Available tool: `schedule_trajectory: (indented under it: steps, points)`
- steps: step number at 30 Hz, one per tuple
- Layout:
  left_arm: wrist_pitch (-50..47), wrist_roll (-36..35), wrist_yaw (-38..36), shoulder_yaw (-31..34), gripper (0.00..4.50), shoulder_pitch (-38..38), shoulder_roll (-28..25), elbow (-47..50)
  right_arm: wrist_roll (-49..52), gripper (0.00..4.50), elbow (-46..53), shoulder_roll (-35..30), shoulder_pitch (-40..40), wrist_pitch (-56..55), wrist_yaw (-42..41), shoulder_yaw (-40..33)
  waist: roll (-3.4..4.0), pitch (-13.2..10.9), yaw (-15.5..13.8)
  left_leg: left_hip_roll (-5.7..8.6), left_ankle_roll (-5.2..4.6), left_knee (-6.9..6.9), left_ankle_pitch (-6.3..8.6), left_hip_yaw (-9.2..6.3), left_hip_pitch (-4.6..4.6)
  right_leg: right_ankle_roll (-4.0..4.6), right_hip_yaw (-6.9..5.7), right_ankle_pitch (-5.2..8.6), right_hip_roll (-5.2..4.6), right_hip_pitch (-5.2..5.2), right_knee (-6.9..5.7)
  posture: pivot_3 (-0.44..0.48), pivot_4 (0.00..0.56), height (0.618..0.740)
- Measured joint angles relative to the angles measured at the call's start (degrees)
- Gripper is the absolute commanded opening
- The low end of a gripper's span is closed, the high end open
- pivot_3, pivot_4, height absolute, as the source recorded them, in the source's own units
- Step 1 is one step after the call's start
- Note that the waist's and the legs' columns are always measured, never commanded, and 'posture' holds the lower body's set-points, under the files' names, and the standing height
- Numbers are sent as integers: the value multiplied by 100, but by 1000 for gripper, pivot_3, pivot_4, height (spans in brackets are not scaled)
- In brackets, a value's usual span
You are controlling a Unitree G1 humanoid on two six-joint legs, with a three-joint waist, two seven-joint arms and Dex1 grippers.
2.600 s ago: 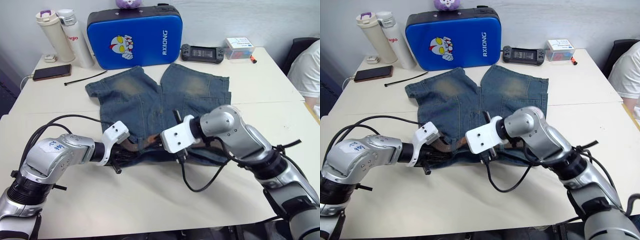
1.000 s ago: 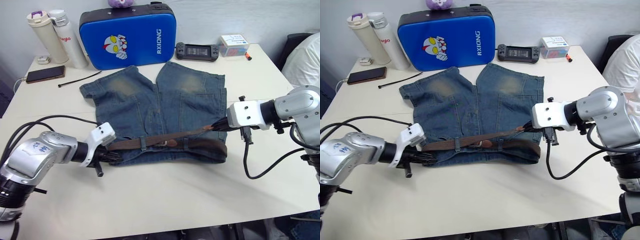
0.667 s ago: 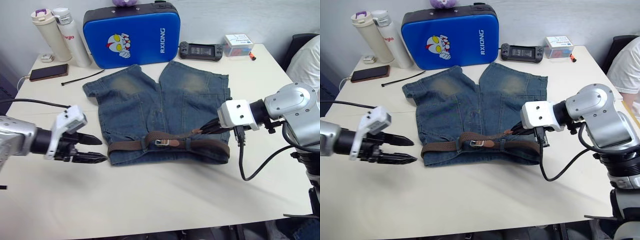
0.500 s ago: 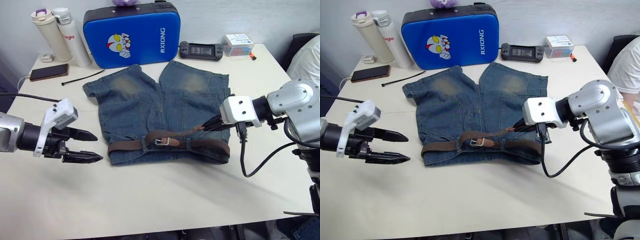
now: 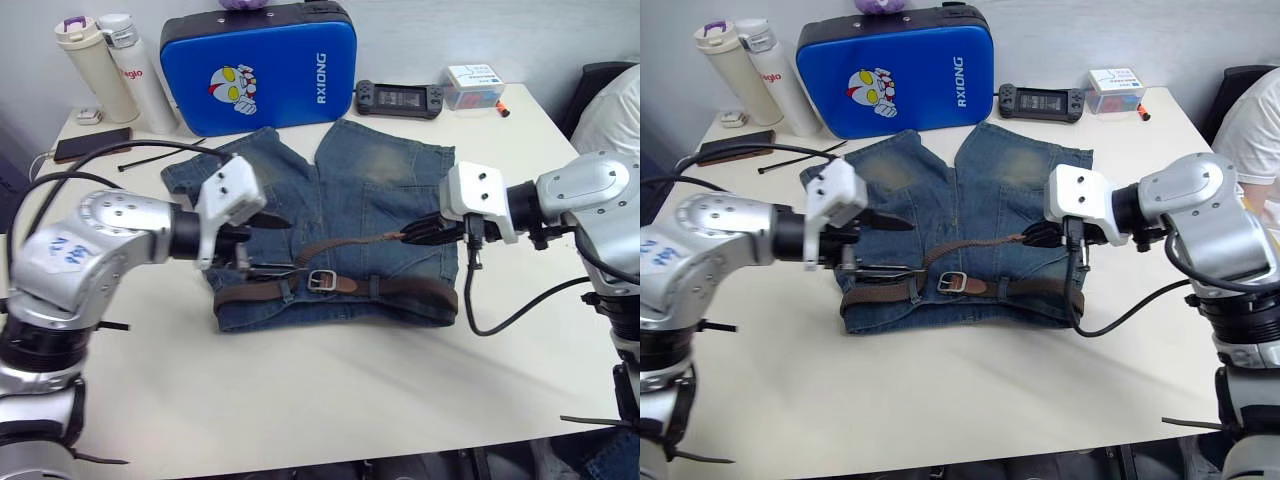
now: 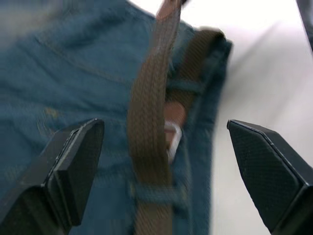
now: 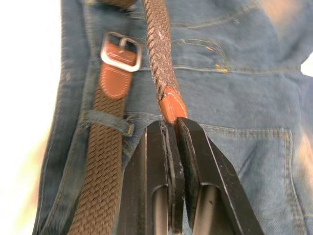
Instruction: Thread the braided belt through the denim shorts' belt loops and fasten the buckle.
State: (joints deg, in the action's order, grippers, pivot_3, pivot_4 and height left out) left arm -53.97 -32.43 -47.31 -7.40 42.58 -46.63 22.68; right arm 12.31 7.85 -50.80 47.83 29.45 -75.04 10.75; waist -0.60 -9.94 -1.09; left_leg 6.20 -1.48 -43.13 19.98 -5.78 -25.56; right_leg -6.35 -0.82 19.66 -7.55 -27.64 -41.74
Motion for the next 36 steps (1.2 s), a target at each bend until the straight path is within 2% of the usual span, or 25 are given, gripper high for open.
schedule_trajectory:
  steps: [6,14,17,25,30,33,36]
  points:
    - [383,642,279,-462,4429,2,245,117,260,0,257,96,2,720,340,-16,0,0,-21,2,0,-1,0,-1,1,0,1,0,0,1,2,0,150,664]
    - [830,1117,584,-721,4429,116,1190,-374,634,0,509,117,2,1206,453,-44,-4,-2,-36,6,-1,-6,-1,-3,0,-3,-2,-2,-2,8,5,0,150,664]
    - [1295,1501,598,-852,3613,150,1220,-561,710,0,558,107,-1,1258,481,-44,-4,-2,-22,4,-1,-2,-1,0,5,-3,-3,-2,-1,7,4,0,150,664]
    - [1992,1784,300,-930,35,-61,1301,-885,860,0,649,1,-99,1445,601,-73,-4,-2,-38,6,-1,-3,-1,0,4,-4,-5,-2,-4,6,7,0,150,664]
    - [2067,1785,195,-889,35,-60,1430,-1029,946,0,684,-34,-103,1692,723,-123,-4,-2,-36,6,-1,-3,-1,-2,4,-4,-6,-2,-4,7,8,0,150,664]
    - [1850,1616,203,-686,0,-60,1593,-1114,1024,1141,735,-22,-117,1838,907,-218,-4,-2,-34,5,-1,-3,-1,-2,4,-4,-6,-2,-3,6,5,0,150,664]
    - [1332,1276,318,-232,0,-59,1705,-1219,1059,2549,736,-18,-132,1910,1115,-357,-4,-2,-30,5,-1,-2,-1,-2,5,-4,-6,-2,-3,5,5,0,150,664]
